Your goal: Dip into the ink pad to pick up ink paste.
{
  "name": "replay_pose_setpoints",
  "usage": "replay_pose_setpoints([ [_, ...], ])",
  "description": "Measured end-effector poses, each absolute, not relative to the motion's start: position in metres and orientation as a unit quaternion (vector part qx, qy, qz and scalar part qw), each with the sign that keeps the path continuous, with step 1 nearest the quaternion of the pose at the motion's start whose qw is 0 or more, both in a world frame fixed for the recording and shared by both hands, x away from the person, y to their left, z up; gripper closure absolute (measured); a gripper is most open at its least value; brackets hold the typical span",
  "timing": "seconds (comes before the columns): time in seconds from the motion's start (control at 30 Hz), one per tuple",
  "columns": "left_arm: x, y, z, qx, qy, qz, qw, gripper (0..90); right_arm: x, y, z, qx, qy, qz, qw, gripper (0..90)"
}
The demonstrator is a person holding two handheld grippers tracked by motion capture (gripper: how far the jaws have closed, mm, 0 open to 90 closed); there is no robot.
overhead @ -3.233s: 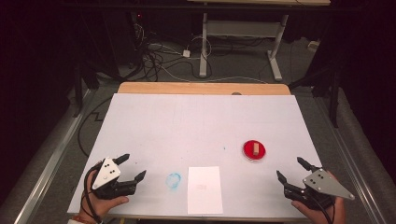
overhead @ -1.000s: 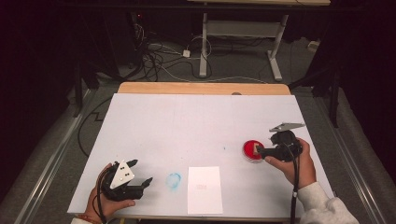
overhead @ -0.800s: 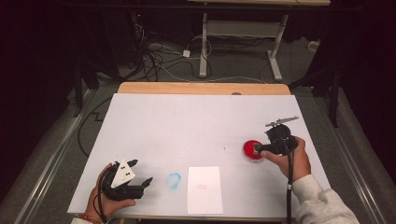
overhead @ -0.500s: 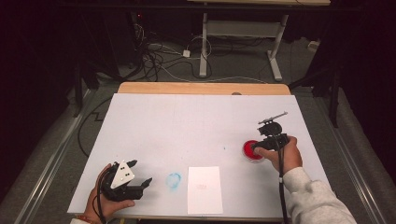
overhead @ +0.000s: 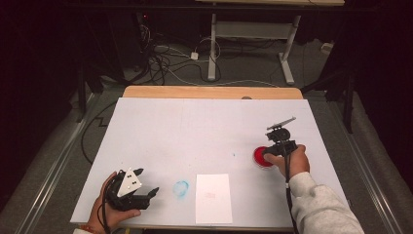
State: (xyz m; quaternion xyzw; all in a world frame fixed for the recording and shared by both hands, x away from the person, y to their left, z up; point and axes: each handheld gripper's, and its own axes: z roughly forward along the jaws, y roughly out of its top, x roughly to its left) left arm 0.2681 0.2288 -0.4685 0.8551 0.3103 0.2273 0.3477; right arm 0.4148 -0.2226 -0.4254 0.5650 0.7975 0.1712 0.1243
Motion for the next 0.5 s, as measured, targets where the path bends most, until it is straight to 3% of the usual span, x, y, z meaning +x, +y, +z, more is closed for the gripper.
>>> replay_pose_setpoints([
  [0.2, 0.2676, 0.2267, -0.4691, 0.860, 0.302, 0.223, 0.345, 19.5, 0.4133, -0.2188, -0.4240, 0.557, 0.804, 0.171, 0.120, 58.0],
  [0.5, 0.2685, 0.2243, -0.4711, 0.866, 0.304, 0.217, 0.334, 19.3, 0.4094, -0.2228, -0.4173, 0.562, 0.798, 0.182, 0.119, 66.3],
])
